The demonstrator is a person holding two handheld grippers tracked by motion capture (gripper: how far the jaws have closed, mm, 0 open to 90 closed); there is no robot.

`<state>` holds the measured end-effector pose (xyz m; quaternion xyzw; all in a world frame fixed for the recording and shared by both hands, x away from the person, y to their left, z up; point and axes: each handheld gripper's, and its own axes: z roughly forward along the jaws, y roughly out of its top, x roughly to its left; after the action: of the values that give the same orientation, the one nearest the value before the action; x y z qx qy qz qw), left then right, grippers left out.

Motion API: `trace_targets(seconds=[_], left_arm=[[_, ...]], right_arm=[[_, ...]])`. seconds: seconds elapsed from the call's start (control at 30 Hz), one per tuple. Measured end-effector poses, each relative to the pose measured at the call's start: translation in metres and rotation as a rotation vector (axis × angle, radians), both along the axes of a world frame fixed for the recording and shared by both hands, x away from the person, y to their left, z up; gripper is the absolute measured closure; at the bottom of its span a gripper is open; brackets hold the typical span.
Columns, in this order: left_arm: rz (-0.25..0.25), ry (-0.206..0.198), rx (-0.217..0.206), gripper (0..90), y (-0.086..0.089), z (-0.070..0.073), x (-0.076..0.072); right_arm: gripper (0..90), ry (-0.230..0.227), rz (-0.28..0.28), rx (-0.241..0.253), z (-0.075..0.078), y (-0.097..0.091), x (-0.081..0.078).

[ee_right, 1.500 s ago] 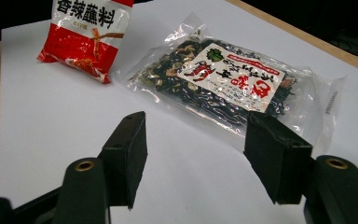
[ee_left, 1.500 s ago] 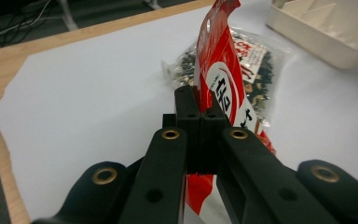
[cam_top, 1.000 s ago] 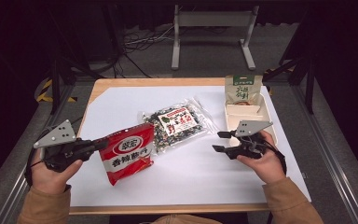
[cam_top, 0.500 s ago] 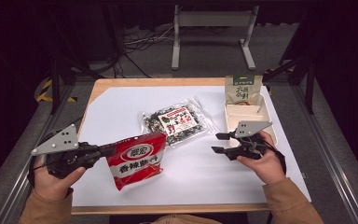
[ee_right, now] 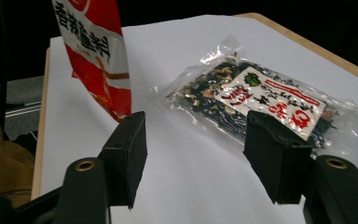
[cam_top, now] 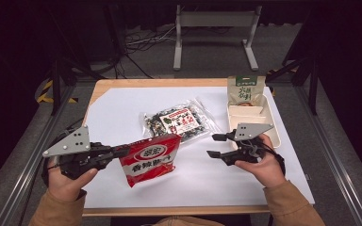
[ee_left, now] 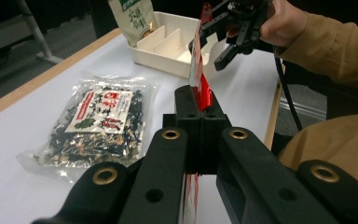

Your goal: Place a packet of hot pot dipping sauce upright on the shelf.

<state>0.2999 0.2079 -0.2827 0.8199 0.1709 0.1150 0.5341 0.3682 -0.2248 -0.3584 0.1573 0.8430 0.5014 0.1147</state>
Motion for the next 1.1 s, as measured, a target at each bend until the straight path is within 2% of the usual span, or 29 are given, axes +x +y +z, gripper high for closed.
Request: trace_targets(seconds=[0.23, 0.57, 0.67, 0.77, 0.83, 0.93, 1.1], left_arm=[[-0.031, -0.009, -0.006, 90.0, -0.014, 0.0, 0.001], [-0.069, -0.012, -0.015, 90.0, -0.028, -0.005, 0.004], [-0.071, -0.013, -0.01, 90.0, -0.031, -0.005, 0.004], [-0.068, -0.014, -0.008, 90.0, -0.033, -0.007, 0.005], [-0.069, -0.011, -0.012, 90.0, -0.033, -0.007, 0.005], [-0.07, -0.014, -0.012, 90.0, -0.034, -0.008, 0.005], [-0.071, -0.008, -0.004, 90.0, -0.034, -0.009, 0.005]], right_arm=[[33.6, 0.021, 0.067, 0.011, -0.003, 0.022, -0.004], [35.4, 0.039, 0.147, -0.008, -0.013, 0.05, -0.005], [36.9, 0.058, 0.175, -0.012, -0.018, 0.058, -0.005], [41.3, 0.064, 0.201, -0.019, -0.02, 0.063, -0.004], [45.3, 0.091, 0.232, -0.02, -0.023, 0.066, -0.003], [49.1, 0.102, 0.25, -0.017, -0.027, 0.069, -0.001], [69.6, 0.079, 0.29, -0.023, -0.026, 0.071, 0.0]])
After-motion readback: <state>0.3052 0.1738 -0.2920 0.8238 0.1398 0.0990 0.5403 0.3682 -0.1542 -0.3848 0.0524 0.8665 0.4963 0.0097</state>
